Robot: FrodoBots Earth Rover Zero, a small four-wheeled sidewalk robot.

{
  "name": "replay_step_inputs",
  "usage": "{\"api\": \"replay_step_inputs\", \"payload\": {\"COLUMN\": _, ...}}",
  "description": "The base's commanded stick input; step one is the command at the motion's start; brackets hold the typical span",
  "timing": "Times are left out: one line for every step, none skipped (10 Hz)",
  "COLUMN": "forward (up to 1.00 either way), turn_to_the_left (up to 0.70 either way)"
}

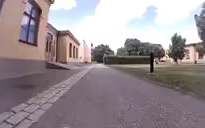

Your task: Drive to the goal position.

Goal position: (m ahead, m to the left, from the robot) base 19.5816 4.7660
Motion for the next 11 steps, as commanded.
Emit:
{"api": "replay_step_inputs", "payload": {"forward": 0.85, "turn_to_the_left": 0.01}}
{"api": "replay_step_inputs", "payload": {"forward": 0.85, "turn_to_the_left": 0.01}}
{"api": "replay_step_inputs", "payload": {"forward": 0.85, "turn_to_the_left": 0.01}}
{"api": "replay_step_inputs", "payload": {"forward": 0.85, "turn_to_the_left": 0.01}}
{"api": "replay_step_inputs", "payload": {"forward": 0.85, "turn_to_the_left": 0.01}}
{"api": "replay_step_inputs", "payload": {"forward": 0.85, "turn_to_the_left": 0.01}}
{"api": "replay_step_inputs", "payload": {"forward": 0.85, "turn_to_the_left": 0.01}}
{"api": "replay_step_inputs", "payload": {"forward": 0.85, "turn_to_the_left": 0.01}}
{"api": "replay_step_inputs", "payload": {"forward": 0.85, "turn_to_the_left": 0.01}}
{"api": "replay_step_inputs", "payload": {"forward": 0.85, "turn_to_the_left": 0.01}}
{"api": "replay_step_inputs", "payload": {"forward": 0.85, "turn_to_the_left": 0.01}}
